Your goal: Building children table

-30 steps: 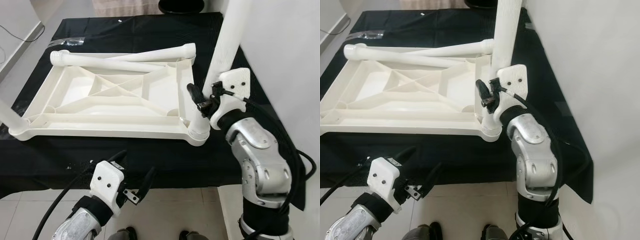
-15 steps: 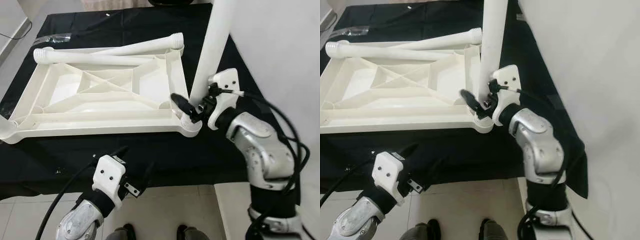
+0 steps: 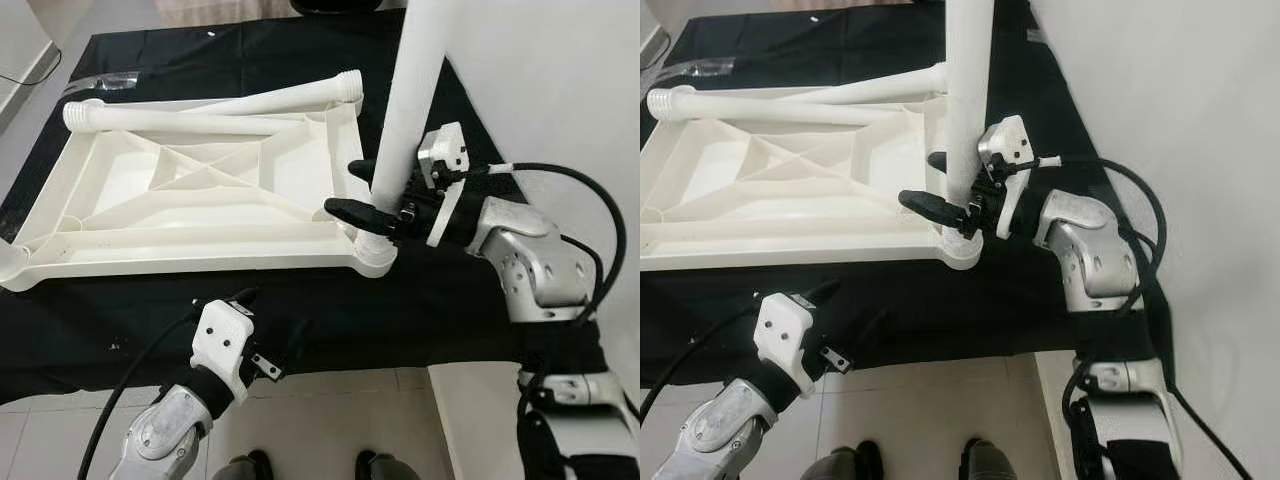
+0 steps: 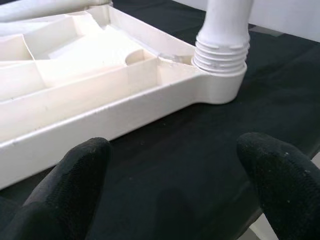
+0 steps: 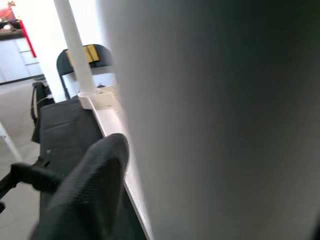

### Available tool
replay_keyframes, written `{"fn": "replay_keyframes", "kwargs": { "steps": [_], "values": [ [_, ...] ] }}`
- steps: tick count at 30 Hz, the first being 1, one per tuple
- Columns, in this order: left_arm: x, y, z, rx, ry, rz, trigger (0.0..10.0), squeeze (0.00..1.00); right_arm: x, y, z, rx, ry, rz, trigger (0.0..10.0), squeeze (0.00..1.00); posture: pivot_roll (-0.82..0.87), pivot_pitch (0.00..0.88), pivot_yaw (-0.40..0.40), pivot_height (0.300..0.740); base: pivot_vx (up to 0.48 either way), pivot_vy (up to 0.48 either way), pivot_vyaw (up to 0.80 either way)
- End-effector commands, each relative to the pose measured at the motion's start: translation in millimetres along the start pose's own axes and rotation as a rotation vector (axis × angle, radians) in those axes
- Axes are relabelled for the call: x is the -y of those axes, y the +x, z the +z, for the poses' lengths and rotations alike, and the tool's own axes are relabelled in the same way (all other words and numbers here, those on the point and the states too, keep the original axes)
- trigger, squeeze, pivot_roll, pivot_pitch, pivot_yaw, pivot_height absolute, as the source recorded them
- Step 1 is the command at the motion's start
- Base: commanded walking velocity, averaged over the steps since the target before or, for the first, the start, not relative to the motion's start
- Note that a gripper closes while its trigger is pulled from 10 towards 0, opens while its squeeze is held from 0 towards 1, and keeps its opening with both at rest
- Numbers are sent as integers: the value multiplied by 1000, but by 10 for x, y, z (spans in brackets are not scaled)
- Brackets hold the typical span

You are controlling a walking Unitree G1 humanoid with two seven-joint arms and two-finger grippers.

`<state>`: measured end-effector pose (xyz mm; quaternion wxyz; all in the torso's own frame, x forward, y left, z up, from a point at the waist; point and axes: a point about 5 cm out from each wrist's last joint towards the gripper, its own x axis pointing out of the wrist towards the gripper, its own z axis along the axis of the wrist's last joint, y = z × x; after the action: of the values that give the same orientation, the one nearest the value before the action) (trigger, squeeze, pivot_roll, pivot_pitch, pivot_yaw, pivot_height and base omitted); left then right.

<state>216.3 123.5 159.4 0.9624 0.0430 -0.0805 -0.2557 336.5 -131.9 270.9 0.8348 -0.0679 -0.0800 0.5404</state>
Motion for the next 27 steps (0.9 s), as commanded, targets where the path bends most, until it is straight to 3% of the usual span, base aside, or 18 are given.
{"fn": "replay_keyframes", "kwargs": {
  "steps": [1,11,15,19,20,21,22,23,24,25,27],
  "values": [
    [0,-14,-58,-16,-19,2,10000,0,-79,108,-12,20,2,92,0,0,-30,193,14,740,0,0,0],
    [-11,12,-64,-11,-17,-4,10000,0,1,89,-23,29,-12,105,0,0,-33,192,17,740,0,0,0],
    [-8,12,-63,-8,-17,-5,10000,0,-1,75,-82,10,-19,36,0,0,-23,199,7,740,0,0,0],
    [-5,-2,-54,-6,-16,-6,10000,0,-63,68,-254,-60,41,-205,0,0,-17,207,0,740,0,0,0],
    [-10,-14,-47,-8,-10,-6,10000,0,-90,-51,-488,-185,79,-786,0,0,-11,219,0,740,0,0,0],
    [-10,-14,-47,-8,-10,-6,10000,0,-90,-51,-488,-185,79,-786,0,0,-11,219,0,740,0,0,0],
    [-11,-17,-46,-9,-8,-6,10000,0,-110,-131,-545,-225,85,-957,0,0,-11,219,0,740,0,0,0],
    [-18,-23,-39,-9,-6,-1,10000,0,-301,-83,-596,-233,108,-964,0,0,-11,234,4,740,0,0,0],
    [-18,-23,-39,-9,-6,-1,10000,0,-301,-83,-596,-233,108,-964,0,0,-11,234,4,740,0,0,0],
    [-22,-25,-35,-9,-5,2,10000,0,-435,-17,-605,-218,125,-905,0,0,-11,234,4,740,0,0,0],
    [-17,-30,-31,-8,-2,5,10000,0,-522,67,-601,-192,131,-862,0,0,-20,228,1,740,0,0,0]
  ]
}}
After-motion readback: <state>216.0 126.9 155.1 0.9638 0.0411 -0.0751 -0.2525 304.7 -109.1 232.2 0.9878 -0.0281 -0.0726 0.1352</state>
